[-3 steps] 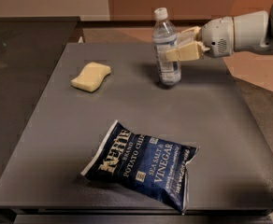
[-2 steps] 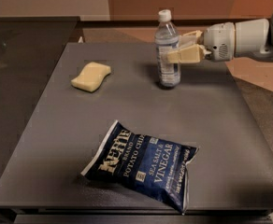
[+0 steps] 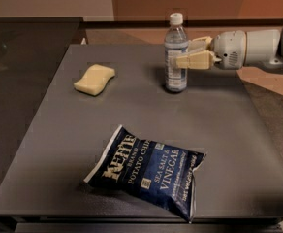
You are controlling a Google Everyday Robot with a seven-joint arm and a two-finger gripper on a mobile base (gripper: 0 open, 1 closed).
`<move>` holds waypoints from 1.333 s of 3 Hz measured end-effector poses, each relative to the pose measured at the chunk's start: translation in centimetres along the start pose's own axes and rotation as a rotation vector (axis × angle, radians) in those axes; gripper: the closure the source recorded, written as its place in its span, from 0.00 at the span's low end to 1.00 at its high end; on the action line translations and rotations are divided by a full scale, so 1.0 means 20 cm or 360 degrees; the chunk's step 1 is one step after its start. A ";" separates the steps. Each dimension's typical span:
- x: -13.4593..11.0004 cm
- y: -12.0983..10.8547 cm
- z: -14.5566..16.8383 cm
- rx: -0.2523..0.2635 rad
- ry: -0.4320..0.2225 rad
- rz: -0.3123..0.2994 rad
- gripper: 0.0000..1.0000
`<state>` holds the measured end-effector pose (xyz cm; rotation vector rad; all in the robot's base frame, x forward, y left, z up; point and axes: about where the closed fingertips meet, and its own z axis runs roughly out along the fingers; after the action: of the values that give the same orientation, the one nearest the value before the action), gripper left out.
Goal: Place blue plastic bottle upright
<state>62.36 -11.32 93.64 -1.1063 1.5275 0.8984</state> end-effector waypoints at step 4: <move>0.06 0.03 -0.05 -0.0010 -0.0051 -0.0034 0.00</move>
Offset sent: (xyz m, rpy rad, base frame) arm -0.0059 -0.0152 -0.0059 0.0414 -0.0410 0.0015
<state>61.49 -12.32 92.70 -1.1058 1.4852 0.9026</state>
